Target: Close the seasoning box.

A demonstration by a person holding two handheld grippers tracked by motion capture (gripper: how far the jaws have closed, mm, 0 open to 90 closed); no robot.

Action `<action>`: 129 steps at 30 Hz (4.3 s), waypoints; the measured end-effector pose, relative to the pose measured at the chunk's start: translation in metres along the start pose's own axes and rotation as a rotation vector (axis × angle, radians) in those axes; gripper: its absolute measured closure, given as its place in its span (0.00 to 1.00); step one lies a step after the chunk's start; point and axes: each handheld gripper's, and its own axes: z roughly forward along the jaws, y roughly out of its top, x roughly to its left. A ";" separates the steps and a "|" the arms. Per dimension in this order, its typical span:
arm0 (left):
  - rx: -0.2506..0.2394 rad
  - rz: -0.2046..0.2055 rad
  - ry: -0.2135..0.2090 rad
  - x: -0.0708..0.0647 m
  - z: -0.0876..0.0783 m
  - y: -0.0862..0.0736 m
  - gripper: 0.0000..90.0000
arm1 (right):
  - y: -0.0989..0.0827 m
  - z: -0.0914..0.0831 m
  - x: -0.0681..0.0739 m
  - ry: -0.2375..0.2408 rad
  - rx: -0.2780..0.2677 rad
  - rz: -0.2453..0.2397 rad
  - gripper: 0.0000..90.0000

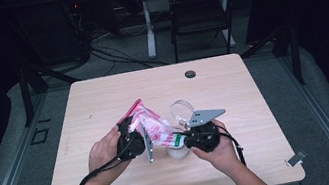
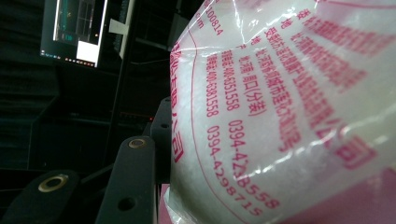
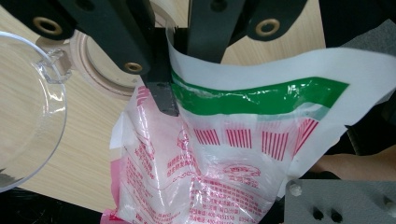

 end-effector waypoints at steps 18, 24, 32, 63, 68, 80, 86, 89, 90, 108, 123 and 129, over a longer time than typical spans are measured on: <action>0.017 0.094 0.014 0.008 -0.002 0.009 0.68 | -0.002 0.000 -0.004 0.001 -0.006 0.020 1.00; 0.020 0.112 0.024 0.008 -0.003 0.011 0.68 | -0.003 0.000 -0.006 0.000 0.001 0.023 1.00; 0.027 0.132 0.034 0.008 -0.004 0.013 0.68 | -0.005 0.002 -0.007 -0.001 0.007 0.027 1.00; 0.021 0.218 0.070 0.006 -0.005 0.022 0.68 | -0.009 0.003 -0.013 -0.011 0.019 0.054 1.00; 0.027 0.238 0.079 0.007 -0.006 0.024 0.68 | -0.009 0.002 -0.014 -0.007 0.020 0.057 1.00; 0.017 0.260 0.089 0.009 -0.008 0.026 0.69 | -0.010 0.002 -0.016 -0.001 0.014 0.058 1.00; 0.013 0.268 0.097 0.009 -0.010 0.026 0.69 | -0.011 0.002 -0.017 0.011 0.011 0.069 1.00; 0.009 0.273 0.105 0.008 -0.011 0.027 0.69 | -0.011 0.002 -0.017 0.013 0.016 0.069 1.00; 0.008 0.272 0.107 0.008 -0.011 0.027 0.69 | -0.011 0.002 -0.017 0.014 0.016 0.070 1.00; 0.014 0.278 0.101 0.004 -0.010 0.025 0.70 | -0.014 0.006 -0.019 0.011 0.028 0.093 1.00; 0.021 0.278 0.095 -0.004 -0.007 0.021 0.70 | -0.017 0.015 -0.020 -0.006 0.052 0.108 1.00; 0.025 0.288 0.102 -0.004 -0.008 0.020 0.70 | -0.017 0.017 -0.021 -0.001 0.051 0.120 1.00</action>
